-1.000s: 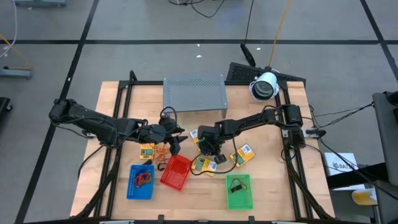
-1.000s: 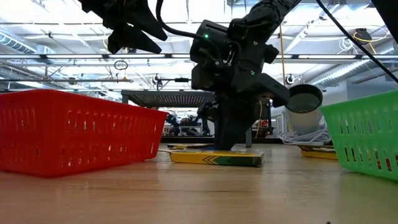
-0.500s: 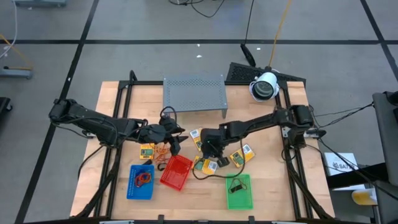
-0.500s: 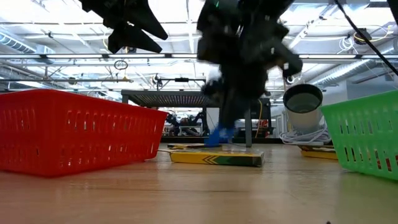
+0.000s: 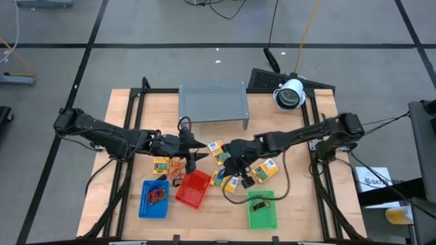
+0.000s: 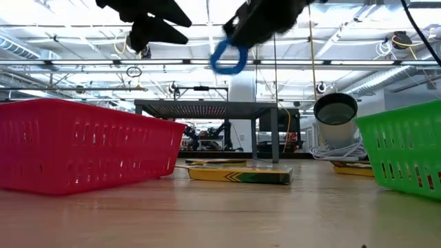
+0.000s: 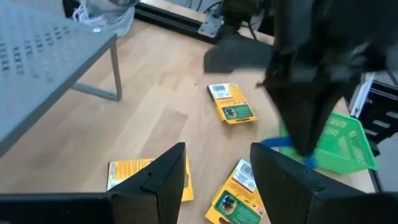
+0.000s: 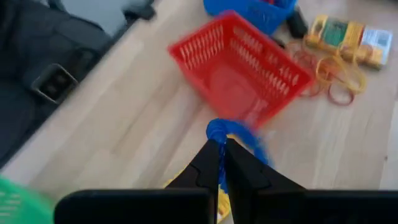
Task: Pick & Place Office Desk Supplies
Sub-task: Put the blue spring keychain into the blue basket
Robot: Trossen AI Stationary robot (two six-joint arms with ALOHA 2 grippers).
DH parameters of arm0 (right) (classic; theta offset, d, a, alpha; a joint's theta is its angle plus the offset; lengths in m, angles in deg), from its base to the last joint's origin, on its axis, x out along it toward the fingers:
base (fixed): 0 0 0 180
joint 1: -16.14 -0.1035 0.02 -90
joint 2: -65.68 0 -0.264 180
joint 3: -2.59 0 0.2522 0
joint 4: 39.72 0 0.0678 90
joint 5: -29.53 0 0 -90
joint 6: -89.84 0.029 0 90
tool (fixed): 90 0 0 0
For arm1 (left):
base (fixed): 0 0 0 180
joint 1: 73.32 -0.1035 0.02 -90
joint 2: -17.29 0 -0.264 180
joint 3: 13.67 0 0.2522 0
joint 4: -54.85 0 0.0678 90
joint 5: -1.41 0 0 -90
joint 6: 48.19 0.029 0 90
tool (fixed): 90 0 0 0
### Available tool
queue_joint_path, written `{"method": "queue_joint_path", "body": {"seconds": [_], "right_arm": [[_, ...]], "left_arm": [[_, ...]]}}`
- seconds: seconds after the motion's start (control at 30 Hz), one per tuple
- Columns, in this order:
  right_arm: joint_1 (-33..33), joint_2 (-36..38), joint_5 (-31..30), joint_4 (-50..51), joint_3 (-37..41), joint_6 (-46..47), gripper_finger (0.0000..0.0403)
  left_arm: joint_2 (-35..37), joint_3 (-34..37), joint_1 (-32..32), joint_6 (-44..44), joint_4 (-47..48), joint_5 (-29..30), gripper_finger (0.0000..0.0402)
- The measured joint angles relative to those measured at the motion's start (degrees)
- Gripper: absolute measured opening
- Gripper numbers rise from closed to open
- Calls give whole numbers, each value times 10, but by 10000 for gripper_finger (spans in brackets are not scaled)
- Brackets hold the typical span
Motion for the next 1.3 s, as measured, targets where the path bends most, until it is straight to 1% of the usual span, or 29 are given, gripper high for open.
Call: {"method": "queue_joint_path", "body": {"seconds": [0.33,0.57,0.73,0.9,1.03,1.13,1.3], "right_arm": [[-8,52,-1,-33,-1,28,4],[-7,56,-4,-56,-1,38,4],[-1,56,-35,-54,-1,39,4],[11,56,-48,-54,-1,41,4],[18,56,-47,-55,-1,45,4],[24,56,-48,-58,-1,46,4],[27,56,-47,-98,-1,57,4]], "left_arm": [[0,0,2,133,-8,-11,189],[0,0,17,243,-39,-9,189],[0,0,31,315,-49,-9,189],[0,0,46,351,-49,-12,189],[0,0,55,373,-49,-36,189],[0,0,59,376,-45,-37,189],[0,0,59,382,-43,-35,189]]}}
